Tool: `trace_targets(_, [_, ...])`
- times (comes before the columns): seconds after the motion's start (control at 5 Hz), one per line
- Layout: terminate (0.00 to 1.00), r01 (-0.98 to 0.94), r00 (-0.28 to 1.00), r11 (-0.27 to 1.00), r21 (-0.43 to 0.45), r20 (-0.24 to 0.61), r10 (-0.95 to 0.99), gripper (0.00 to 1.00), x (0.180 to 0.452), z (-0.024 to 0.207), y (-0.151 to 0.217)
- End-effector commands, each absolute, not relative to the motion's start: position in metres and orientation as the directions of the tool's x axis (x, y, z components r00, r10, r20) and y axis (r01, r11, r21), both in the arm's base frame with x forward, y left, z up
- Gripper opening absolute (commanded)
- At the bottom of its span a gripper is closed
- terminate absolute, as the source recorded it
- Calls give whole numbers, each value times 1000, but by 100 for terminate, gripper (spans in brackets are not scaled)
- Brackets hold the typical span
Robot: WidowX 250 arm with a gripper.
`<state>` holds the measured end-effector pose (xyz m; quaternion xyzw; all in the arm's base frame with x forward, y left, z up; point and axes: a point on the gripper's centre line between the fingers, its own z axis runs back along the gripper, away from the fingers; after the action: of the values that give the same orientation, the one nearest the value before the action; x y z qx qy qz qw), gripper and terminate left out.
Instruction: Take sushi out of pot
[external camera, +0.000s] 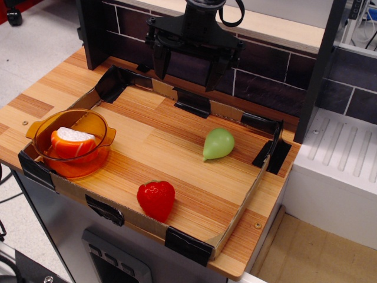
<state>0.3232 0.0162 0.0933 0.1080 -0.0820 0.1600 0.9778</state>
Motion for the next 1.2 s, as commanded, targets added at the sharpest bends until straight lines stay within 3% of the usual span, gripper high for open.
trace_targets(0.0, [0, -331, 935, 926, 185, 195, 295, 100, 323, 93, 16])
trace_targets(0.2, [0, -91, 980, 986, 141, 190, 63, 100, 318, 98, 27])
trace_targets(0.4, [0, 163, 975, 981, 103, 134, -176, 100, 309, 107, 46])
trace_targets(0.6, [0, 401, 902, 906, 135, 114, -416, 100, 297, 110, 62])
trace_targets(0.8, [0, 624, 775, 770, 132, 20, -632, 100, 284, 106, 84])
trace_targets(1.0, [0, 803, 596, 595, 31, -36, -802, 100, 273, 101, 98])
